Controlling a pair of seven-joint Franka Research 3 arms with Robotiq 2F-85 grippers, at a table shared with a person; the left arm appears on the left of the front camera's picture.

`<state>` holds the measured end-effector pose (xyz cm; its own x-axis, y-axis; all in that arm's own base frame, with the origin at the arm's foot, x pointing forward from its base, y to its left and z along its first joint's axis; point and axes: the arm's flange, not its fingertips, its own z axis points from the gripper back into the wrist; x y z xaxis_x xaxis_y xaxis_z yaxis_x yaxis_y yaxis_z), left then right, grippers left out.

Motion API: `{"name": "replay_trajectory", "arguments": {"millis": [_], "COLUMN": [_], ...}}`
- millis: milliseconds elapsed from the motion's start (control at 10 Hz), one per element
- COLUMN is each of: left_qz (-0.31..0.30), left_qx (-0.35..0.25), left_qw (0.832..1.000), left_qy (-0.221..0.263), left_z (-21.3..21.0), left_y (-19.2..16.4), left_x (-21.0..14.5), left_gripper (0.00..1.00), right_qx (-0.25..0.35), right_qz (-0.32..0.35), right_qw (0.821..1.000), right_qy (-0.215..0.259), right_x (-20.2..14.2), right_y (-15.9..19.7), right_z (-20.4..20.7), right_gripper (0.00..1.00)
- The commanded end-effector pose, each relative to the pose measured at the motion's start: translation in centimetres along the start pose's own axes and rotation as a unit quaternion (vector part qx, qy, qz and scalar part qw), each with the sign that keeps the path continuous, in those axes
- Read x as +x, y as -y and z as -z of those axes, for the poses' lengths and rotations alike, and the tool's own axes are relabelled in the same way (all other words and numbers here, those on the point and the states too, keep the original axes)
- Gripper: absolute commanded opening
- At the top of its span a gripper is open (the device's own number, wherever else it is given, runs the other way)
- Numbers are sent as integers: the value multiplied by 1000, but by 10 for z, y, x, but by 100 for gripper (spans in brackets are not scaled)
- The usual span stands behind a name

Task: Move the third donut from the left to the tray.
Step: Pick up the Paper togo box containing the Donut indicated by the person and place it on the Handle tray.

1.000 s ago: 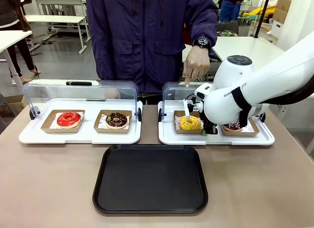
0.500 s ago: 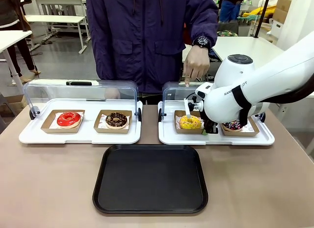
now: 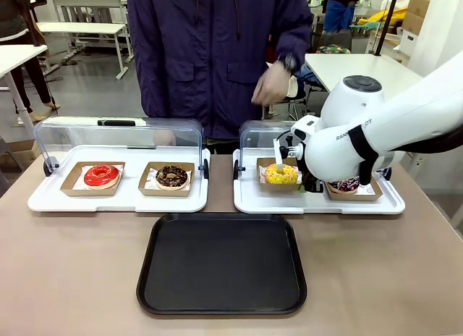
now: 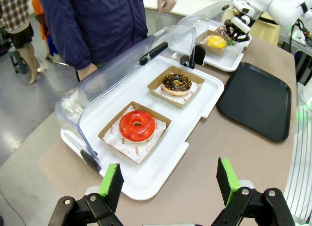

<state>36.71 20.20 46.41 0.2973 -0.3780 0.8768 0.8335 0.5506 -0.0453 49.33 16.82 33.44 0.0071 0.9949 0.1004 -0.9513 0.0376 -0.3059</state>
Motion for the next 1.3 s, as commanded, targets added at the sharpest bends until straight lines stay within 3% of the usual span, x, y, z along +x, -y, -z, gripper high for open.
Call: {"name": "replay_trajectory", "arguments": {"millis": [0, 700, 1200], "left_qz": [5, 5, 5], "left_qx": [-3, -3, -3], "left_qw": [1000, 1000, 1000], "left_qy": [2, 2, 2], "left_z": [-1, -1, -1], "left_y": [1, 1, 1], "left_x": [1, 1, 1], "left_gripper": [100, 100, 100], "right_qx": [-39, -32, -2], "right_qz": [16, 56, 42], "right_qw": [999, 998, 999], "right_qy": [9, 23, 22], "right_x": [-2, 33, 76], "right_y": [-27, -107, -171], "right_z": [-29, -104, -105], "right_gripper": [2, 2, 2]}}
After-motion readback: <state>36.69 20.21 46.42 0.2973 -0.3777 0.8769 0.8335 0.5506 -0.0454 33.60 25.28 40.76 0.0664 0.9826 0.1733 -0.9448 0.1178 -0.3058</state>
